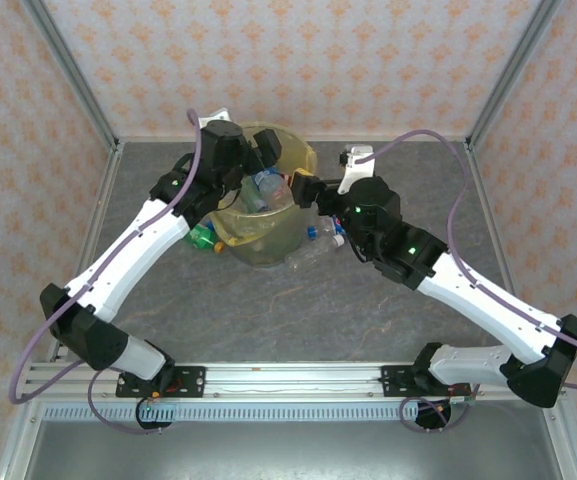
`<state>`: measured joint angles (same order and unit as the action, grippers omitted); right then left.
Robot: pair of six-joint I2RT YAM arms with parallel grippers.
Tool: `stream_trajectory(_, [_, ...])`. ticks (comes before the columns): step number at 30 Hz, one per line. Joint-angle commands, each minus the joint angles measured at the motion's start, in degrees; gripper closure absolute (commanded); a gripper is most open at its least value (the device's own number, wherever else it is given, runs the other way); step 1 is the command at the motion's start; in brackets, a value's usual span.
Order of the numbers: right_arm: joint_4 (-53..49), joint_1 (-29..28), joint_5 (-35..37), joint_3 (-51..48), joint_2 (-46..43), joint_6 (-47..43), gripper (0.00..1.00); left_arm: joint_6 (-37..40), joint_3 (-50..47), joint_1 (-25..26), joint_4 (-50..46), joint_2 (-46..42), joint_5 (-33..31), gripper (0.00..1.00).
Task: Put the plastic bottles in the bin
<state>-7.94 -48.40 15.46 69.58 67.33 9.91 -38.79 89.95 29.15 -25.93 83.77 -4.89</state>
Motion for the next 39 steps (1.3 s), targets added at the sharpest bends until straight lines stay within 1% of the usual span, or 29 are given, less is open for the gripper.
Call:
stream_trajectory(1, [-1.0, 3.0, 0.2, -1.4, 0.1, 4.6, 0.00, 1.9, -0.2, -0.3, -1.6, -4.0, -3.9, 0.01])
stream_trajectory(4, [-1.5, 6.0, -2.4, -3.1, 0.7, 8.3, 0.00, 2.4, -2.1, -0.4, -1.2, -6.5, -5.3, 0.01])
stream_trajectory(10, [-6.6, 12.5, -6.6, -6.0, 3.6, 18.5, 0.00, 4.6, -6.4, -0.4, 0.9, -11.0, -3.9, 0.01])
stream_trajectory(12, [-7.1, 14.8, -9.1, -7.7, 4.1, 21.8, 0.01, 4.9, -7.6, -0.4, 1.4, -11.9, -3.2, 0.01])
stream_trajectory(13, [-7.0, 15.8, -10.6, -8.6, 4.3, 23.2, 0.02, 6.5, -8.1, -0.4, 1.7, -12.4, -2.8, 0.01])
stream_trajectory(15, [-6.7, 18.1, -14.0, -10.8, 4.6, 26.8, 0.05, 7.4, -9.1, -0.4, 2.1, -13.3, -2.2, 0.01])
stream_trajectory(18, [-6.5, 20.7, -18.5, -13.7, 5.6, 31.6, 0.07, 8.2, -10.4, -0.4, 2.3, -14.6, -2.3, 0.01])
stream_trajectory(22, [-5.8, 21.8, -21.7, -17.2, 7.1, 37.4, 0.08, 8.8, -11.4, -0.3, 1.4, -15.4, -3.7, 0.01])
stream_trajectory(30, [2.3, 21.8, -31.8, -23.4, 11.7, 45.9, 0.16, 9.6, -12.6, -0.4, 0.7, -16.5, -3.8, 0.01])
stream_trajectory(34, [4.7, 21.9, -34.6, -24.8, 14.2, 48.2, 0.18, 9.1, -13.2, -0.4, 0.5, -17.1, -4.0, 0.01])
stream_trajectory(39, [7.1, 21.7, -36.0, -25.0, 17.4, 48.9, 0.19, 8.3, -14.0, -0.3, 0.1, -17.8, -4.4, 0.01])
